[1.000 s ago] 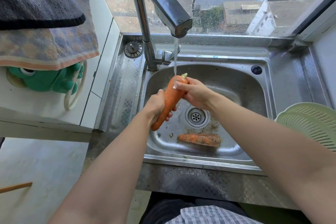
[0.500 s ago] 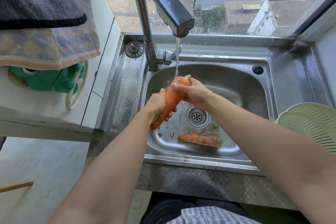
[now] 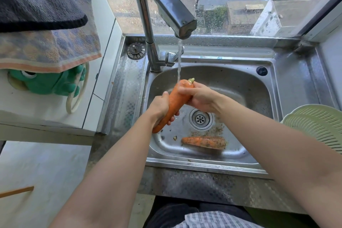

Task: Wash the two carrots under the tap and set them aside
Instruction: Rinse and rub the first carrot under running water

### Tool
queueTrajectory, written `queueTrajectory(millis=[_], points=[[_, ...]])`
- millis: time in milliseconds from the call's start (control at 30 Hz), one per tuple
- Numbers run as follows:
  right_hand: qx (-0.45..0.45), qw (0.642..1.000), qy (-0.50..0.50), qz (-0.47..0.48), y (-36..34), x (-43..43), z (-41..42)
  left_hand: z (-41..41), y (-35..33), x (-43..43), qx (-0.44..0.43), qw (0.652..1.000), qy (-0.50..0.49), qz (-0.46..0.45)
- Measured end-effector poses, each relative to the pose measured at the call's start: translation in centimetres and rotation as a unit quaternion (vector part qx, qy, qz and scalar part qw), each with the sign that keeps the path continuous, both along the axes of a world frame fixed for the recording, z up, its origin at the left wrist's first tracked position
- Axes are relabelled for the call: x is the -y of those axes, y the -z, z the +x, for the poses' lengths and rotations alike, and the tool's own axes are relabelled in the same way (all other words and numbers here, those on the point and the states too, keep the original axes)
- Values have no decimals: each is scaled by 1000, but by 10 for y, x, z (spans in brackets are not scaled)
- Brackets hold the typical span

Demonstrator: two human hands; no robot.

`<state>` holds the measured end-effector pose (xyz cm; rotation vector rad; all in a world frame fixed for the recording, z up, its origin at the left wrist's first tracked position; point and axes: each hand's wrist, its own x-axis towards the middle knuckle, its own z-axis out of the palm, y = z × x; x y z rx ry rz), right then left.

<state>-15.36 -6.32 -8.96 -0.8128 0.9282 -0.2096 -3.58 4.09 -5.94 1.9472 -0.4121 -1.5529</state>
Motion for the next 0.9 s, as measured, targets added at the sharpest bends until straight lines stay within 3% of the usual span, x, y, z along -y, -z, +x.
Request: queueTrajectory(millis=[67,167,233,400,467,567,733,800,900], points=[[13,1000,-27,3,3,2,-5,2,0,-1,2,1000,-5,2],[-78,993,9,-84,2,-6,8,-4,-1,2,10,1000,-7,-9],[-98,991,25,-86,4,-7,14,-6,1,3,6,1000,-5,-14],[48,998,-49,6,5,5,-7,4,4,-3,5,1000,-6,-2],[9,999,-30,-27,3,-1,0,1,3,-1,12,1000,-1,-4],[-118,987,41,-98,2,-10,16,-4,3,3,8,1000,6,-13],[19,1000,-7,-16,-10,-4,-6,6,2,0,2,1000,7,-13],[8,999,44,-8,-11,-7,0,6,-1,0,-11,999,23,-24],[-102,978,180,26,-11,-9,18,-2,-3,1,-8,997,65,-40]])
